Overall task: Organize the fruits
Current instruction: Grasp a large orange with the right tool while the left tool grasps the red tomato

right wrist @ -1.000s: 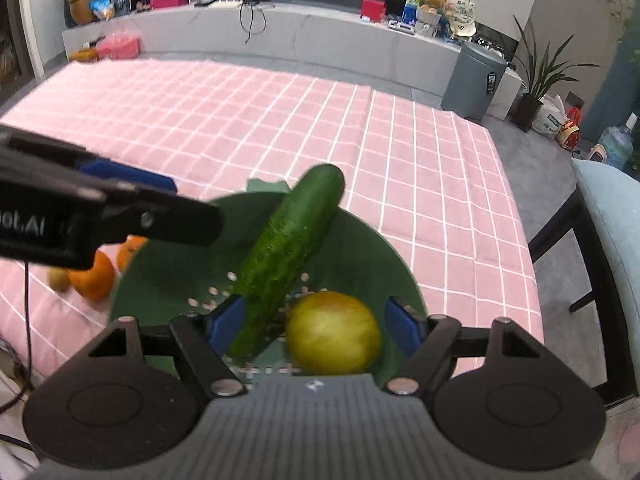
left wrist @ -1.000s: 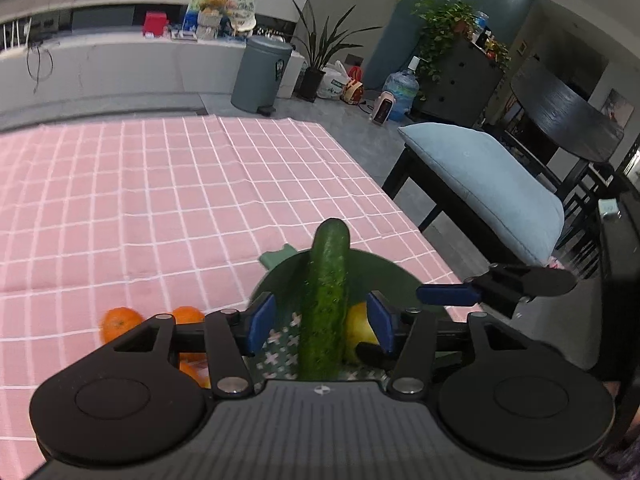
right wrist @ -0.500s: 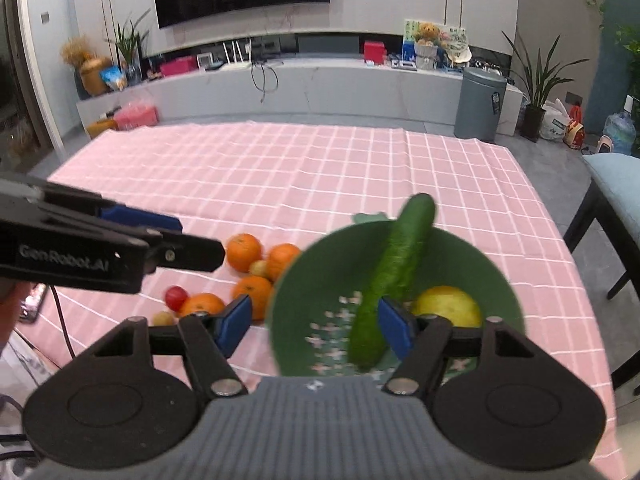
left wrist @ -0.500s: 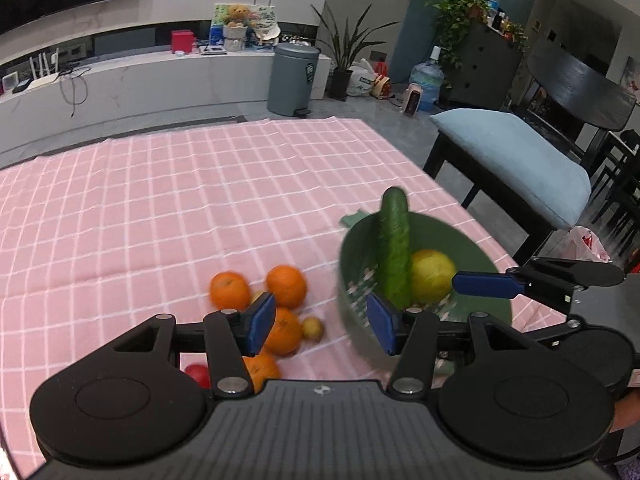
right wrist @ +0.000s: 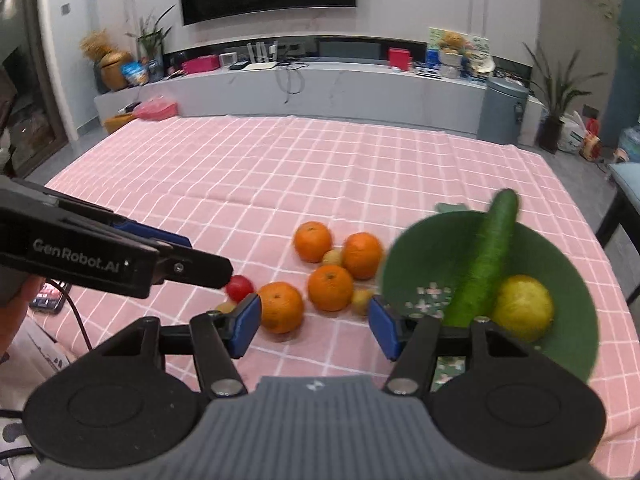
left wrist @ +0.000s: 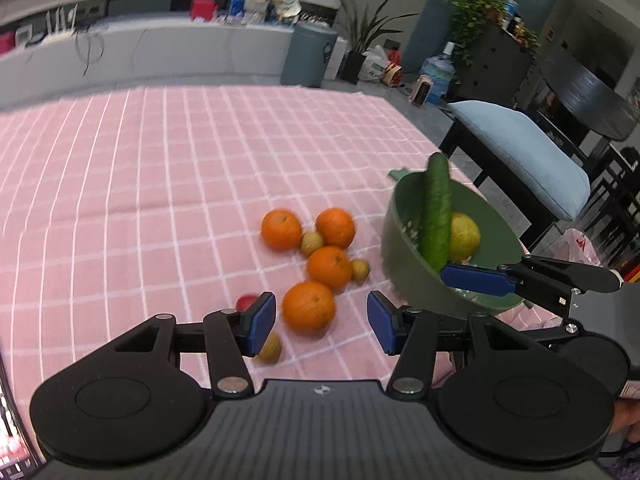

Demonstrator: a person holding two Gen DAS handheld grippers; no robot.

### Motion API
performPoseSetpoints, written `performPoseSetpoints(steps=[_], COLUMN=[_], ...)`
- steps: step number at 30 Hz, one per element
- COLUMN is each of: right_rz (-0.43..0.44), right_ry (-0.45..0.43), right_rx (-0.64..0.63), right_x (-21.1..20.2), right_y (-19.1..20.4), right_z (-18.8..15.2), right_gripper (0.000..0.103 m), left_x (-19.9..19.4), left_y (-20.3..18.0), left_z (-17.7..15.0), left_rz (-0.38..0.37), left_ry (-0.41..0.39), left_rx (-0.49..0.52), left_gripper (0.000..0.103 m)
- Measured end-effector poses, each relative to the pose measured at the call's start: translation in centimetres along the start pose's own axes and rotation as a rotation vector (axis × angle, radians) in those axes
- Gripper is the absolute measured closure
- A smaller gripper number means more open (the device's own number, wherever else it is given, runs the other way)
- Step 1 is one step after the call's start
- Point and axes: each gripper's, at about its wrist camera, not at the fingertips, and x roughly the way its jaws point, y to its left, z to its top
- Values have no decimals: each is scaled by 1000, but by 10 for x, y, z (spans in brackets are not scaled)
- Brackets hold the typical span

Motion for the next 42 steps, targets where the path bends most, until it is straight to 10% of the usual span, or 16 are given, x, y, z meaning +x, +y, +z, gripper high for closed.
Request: performPoseSetpoints(steps=[21,42], right_rz=[-13,40], right_ry=[101,145], right_rx=[-316,-258], right_x=[66,95], right_y=[43,36], right_z=[-10,-7], right_gripper=[57,60], left_x=[54,85], left_y=[49,47], left_z=[-4,3], left_rz=[36,44], left_ry=[112,157], left_rx=[-42,22], left_gripper=[50,69])
